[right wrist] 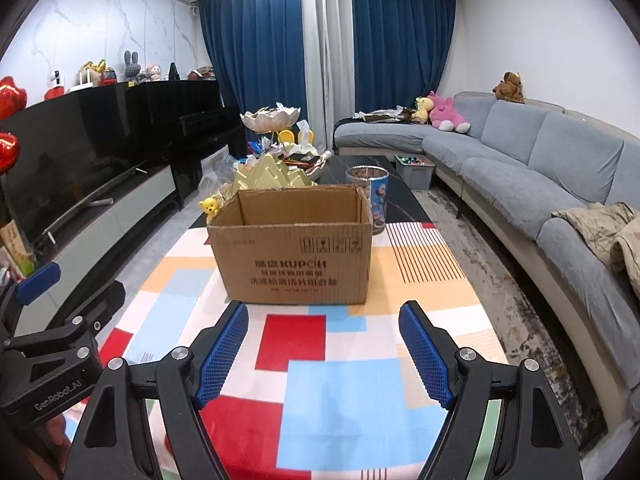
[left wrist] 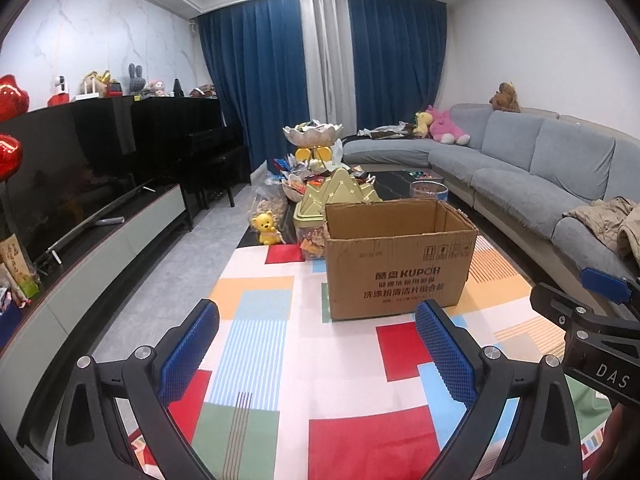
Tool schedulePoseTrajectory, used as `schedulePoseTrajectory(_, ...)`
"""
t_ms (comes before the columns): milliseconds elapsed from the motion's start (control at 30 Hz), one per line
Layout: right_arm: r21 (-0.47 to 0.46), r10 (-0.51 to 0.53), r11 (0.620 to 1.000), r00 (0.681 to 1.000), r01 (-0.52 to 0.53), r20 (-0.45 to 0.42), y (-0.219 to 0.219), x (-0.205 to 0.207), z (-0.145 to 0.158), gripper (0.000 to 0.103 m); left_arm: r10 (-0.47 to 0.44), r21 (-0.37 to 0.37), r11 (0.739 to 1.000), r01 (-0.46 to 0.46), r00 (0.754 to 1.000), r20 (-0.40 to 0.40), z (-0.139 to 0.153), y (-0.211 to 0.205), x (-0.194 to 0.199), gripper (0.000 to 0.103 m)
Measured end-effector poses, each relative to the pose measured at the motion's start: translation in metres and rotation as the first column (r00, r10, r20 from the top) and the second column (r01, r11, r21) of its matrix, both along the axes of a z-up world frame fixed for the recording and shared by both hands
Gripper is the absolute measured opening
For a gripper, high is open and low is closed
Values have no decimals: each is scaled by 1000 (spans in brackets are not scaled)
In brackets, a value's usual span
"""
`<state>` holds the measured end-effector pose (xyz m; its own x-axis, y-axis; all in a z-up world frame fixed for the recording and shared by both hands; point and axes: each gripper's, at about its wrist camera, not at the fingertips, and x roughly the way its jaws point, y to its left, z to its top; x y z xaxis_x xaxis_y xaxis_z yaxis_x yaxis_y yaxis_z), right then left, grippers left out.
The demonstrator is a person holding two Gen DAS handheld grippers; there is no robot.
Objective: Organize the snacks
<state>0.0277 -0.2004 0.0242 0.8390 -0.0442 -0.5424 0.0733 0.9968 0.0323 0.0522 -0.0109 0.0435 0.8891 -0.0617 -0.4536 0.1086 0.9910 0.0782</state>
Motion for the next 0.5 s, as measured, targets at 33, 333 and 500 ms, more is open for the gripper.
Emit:
schedulePoseTrajectory(33, 0, -1, 1000, 1000, 1, 0, 0, -2, -1, 79, 7, -4, 1000, -7, 1000, 3, 0, 2, -3, 100)
schedulePoseTrajectory(333, -28, -35, 999, 999, 35, 22, -1, -30, -12, 79, 31, 11, 999, -31, 999, 19, -12, 6, -28, 102)
schedulePoseTrajectory(500, -36, -44, 998, 999, 45, 31, 0, -39, -16, 79, 36, 13, 999, -36, 999, 12, -21, 7, -38, 102)
